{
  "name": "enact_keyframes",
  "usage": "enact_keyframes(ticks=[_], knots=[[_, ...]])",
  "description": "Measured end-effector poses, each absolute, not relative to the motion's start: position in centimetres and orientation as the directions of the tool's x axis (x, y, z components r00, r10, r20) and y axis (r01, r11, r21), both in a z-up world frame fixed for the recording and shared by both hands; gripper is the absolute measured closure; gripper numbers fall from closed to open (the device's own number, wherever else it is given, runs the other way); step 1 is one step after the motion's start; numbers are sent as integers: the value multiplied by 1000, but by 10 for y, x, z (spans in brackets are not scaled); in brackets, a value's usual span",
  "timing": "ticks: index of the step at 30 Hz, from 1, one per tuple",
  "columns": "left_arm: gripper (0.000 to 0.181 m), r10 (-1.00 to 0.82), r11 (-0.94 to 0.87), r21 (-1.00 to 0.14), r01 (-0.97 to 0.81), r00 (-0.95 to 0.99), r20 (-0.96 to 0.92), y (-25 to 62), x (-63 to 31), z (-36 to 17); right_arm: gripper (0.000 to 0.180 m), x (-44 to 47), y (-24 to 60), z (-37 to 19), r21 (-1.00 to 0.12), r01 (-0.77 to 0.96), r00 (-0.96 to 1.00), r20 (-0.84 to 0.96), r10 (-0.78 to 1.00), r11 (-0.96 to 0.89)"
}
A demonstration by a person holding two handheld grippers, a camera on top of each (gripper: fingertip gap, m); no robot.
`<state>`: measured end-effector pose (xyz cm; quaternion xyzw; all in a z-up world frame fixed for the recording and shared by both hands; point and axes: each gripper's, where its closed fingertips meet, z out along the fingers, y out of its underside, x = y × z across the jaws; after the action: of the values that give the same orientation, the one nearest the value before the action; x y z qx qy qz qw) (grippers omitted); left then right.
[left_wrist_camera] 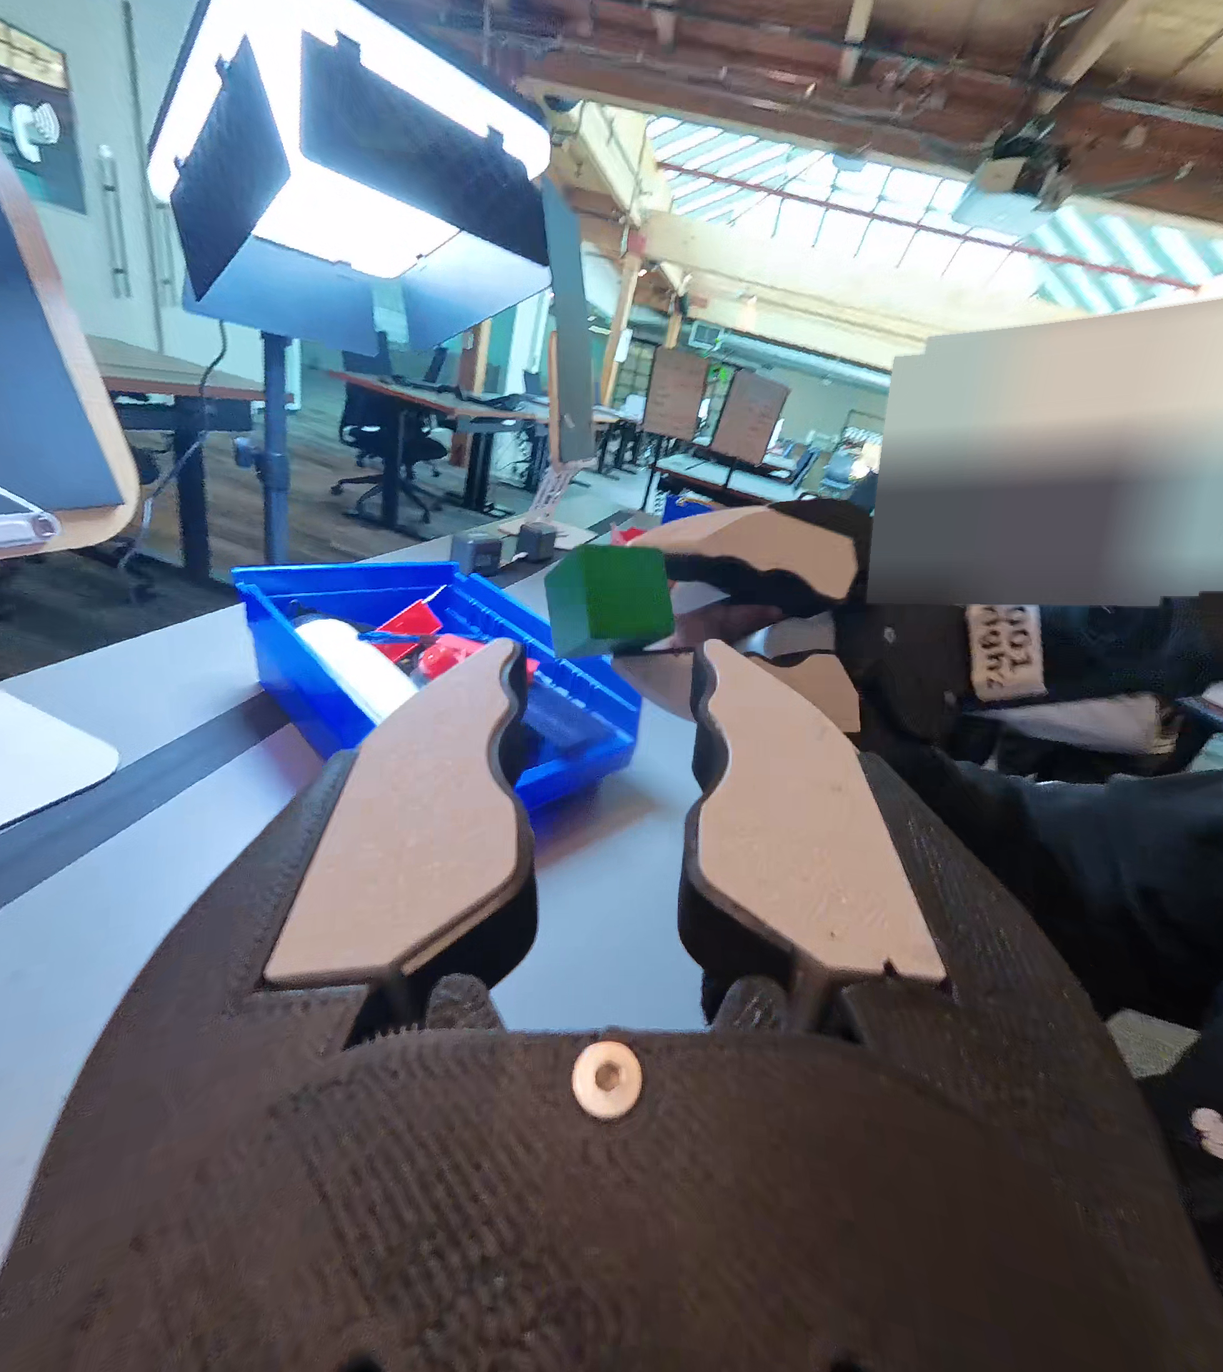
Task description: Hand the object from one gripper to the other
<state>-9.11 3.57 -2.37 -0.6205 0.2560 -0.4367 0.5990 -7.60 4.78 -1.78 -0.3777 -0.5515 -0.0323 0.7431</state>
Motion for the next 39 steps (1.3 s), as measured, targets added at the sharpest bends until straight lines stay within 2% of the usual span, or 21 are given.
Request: enact_keyframes(ticks=[2, 4, 8, 10, 12, 14, 16, 17, 19, 21, 22, 25, 27, 28, 30, 32, 34, 36, 39], knots=[[138, -819, -147, -971, 187, 528, 225, 42, -94, -29, 154, -71, 58, -21, -362, 577, 342, 921, 186, 732], [137, -802, -157, -968, 196, 547, 241, 46, -96, -31, 154, -73, 60, -28, -241, 613, 281, 957, 77, 752], [133, -770, -125, -989, 83, 620, 149, 53, -91, -46, 154, -88, 52, -46, -167, 600, 213, 976, 45, 782], [150, -763, -62, -998, -6, 645, 43, 52, -89, -51, 154, -93, 44, -49, -172, 564, 205, 977, 65, 807], [153, -765, -13, -998, -54, 644, -25, 49, -89, -49, 155, -93, 38, -47, -292, 475, 231, 952, 203, 830], [153, -826, 15, -1000, -18, 563, -23, 37, -85, -41, 150, -90, 30, -40, -544, 307, 254, 838, 484, 781], [153, -893, -1, -999, 51, 450, 24, 24, -82, -35, 135, -87, 20, -33, -788, 138, 176, 616, 768, 600], [154, -922, -14, -997, 74, 385, 41, 16, -79, -34, 130, -85, 13, -29, -864, 60, 116, 503, 856, 500], [153, -956, -22, -993, 113, 289, 54, 5, -75, -33, 128, -83, 5, -26, -927, 0, 19, 374, 927, 375], [153, -974, -15, -990, 140, 220, 46, -4, -72, -32, 140, -83, -8, -37, -953, 41, -106, 296, 949, 302], [153, -975, -4, -990, 140, 218, 35, -5, -72, -32, 148, -83, -6, -35, -958, 35, -99, 279, 955, 284], [153, -971, 52, -990, 128, 238, -20, -7, -73, -28, 151, -79, -6, -29, -965, 23, -109, 256, 960, 260], [138, -950, 62, -990, 125, 312, -21, 1, -87, -20, 152, -68, 13, -18, -948, 44, 9, 316, 949, 316], [136, -933, 65, -988, 138, 360, -11, 8, -99, -13, 151, -58, 31, -13, -937, 89, 98, 346, 933, 338], [136, -870, 85, -986, 144, 493, -2, 24, -130, -1, 151, -28, 78, -10, -874, 269, 315, 477, 821, 404], [143, -756, 105, -993, 48, 653, -48, 42, -167, 0, 151, 10, 126, -27, -766, 523, 415, 612, 673, 375], [144, -579, 73, -985, -157, 797, -169, 59, -209, -12, 151, 52, 166, -64, -608, 759, 386, 708, 592, 232], [144, -459, -35, -953, -302, 852, -253, 64, -247, -25, 151, 83, 186, -112, -462, 883, 303, 699, 648, 86], [142, -316, -214, -876, -432, 879, -357, 63, -300, -44, 152, 86, 188, -157, -473, 881, 284, 546, 788, 10]])
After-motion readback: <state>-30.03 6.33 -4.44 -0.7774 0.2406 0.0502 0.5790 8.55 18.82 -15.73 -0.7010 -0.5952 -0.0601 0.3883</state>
